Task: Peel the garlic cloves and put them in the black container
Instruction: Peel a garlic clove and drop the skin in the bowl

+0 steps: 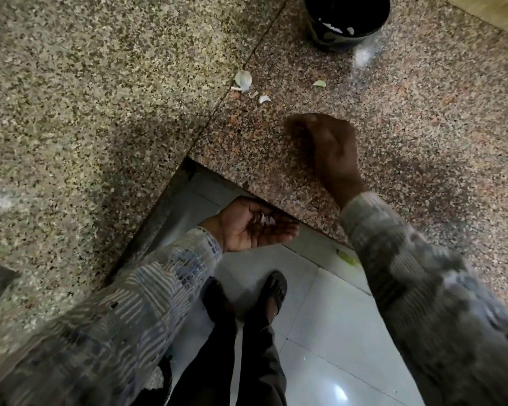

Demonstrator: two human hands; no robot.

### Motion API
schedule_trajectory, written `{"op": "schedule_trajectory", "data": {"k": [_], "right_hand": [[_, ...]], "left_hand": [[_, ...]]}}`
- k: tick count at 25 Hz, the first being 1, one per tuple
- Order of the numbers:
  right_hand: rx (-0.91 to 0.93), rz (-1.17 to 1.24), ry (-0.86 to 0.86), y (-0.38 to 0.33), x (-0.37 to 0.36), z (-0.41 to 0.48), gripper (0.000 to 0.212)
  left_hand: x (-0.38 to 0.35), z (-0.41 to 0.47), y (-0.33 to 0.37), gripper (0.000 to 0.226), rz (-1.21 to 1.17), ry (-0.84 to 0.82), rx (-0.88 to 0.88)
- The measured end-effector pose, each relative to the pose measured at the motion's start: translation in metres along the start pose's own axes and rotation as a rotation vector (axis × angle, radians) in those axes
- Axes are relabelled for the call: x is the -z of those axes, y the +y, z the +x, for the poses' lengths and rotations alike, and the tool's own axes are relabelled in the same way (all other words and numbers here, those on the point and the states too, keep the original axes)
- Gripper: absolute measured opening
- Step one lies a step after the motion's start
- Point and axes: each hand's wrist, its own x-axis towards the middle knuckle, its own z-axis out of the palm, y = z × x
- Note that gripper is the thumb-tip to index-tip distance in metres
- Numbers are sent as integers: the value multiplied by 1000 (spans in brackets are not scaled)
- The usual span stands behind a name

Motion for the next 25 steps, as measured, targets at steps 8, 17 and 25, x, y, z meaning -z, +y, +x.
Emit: {"op": "schedule_trajectory", "data": {"k": [8,17,25], "right_hand": [[190,-81,-206,8,-28,-82,32],[-102,345,-158,-23,-40,-169,34],[-987,1286,-121,-39,-69,-124,26]], "left_hand": [[-8,-1,-3,29,17,-6,-116],[8,-6,-22,35,-72,-58,-183],[66,-27,-99,31,-559,47,-349]]}}
